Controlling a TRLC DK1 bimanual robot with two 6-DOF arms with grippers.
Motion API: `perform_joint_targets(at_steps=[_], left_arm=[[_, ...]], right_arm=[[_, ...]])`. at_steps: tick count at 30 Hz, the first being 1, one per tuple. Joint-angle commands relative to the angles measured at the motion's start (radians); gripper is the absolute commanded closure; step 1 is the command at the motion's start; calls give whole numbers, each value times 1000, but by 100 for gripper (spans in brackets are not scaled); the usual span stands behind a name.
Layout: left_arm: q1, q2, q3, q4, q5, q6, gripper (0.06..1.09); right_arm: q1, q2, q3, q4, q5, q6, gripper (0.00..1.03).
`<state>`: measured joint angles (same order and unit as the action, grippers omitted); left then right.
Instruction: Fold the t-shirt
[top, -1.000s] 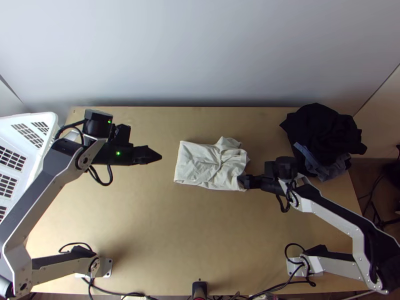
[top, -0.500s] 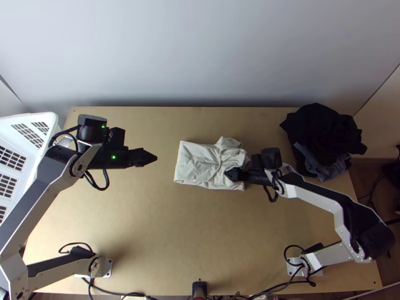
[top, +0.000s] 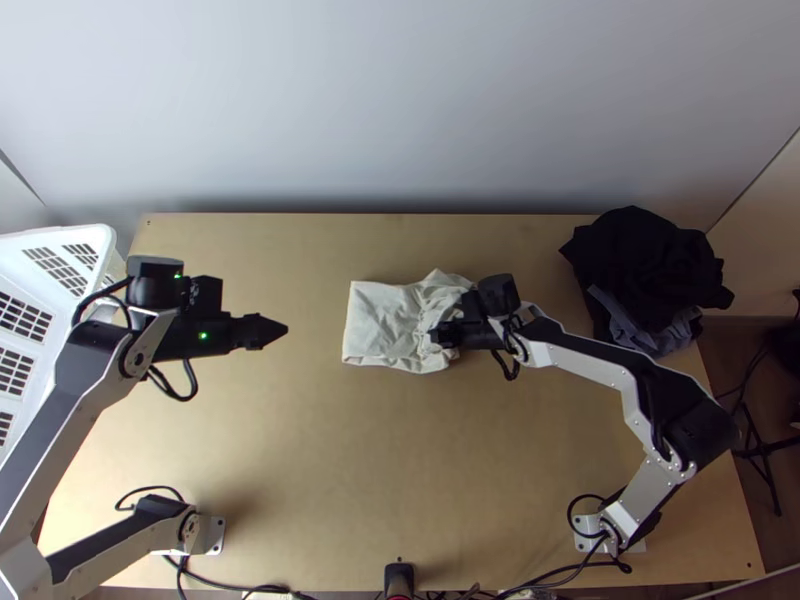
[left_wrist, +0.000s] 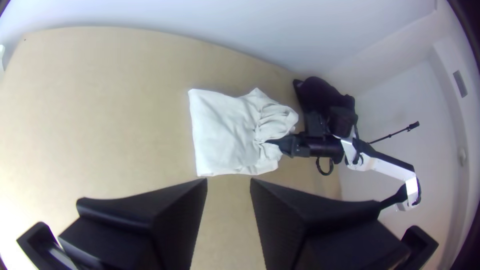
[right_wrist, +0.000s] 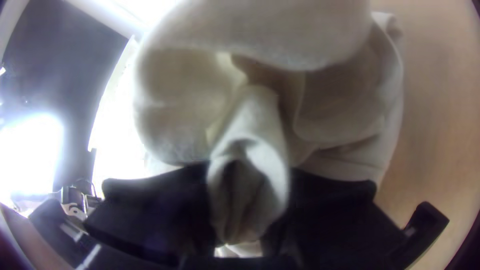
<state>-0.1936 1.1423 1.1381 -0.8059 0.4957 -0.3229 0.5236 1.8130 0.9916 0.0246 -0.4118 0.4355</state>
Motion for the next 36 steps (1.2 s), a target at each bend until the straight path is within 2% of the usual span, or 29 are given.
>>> perform_joint_targets(at_steps=[1,9,12,15,19,30,36], left_arm=[[94,-92,-75,-13,3,21,61],[169,-142,-164,-39,7,56,61],[169,-161,-213,-39,9,82,60],[181,-165,-236,-41,10,88,49],[197,-181,-262,-39,12,99,49],[214,-216,-298,-41,14,110,49],[241,-237,-325,-47,14,134,49]], right_arm=[[13,3,41,-46,15,-61,100],[-102,-185,27,-35,133,-90,100],[-108,-250,79,-84,174,-112,100],[-112,-300,139,-152,212,-138,100],[-148,-348,211,-206,257,-170,100],[-353,-291,515,-316,292,-221,100],[-508,-236,616,-318,327,-268,100]])
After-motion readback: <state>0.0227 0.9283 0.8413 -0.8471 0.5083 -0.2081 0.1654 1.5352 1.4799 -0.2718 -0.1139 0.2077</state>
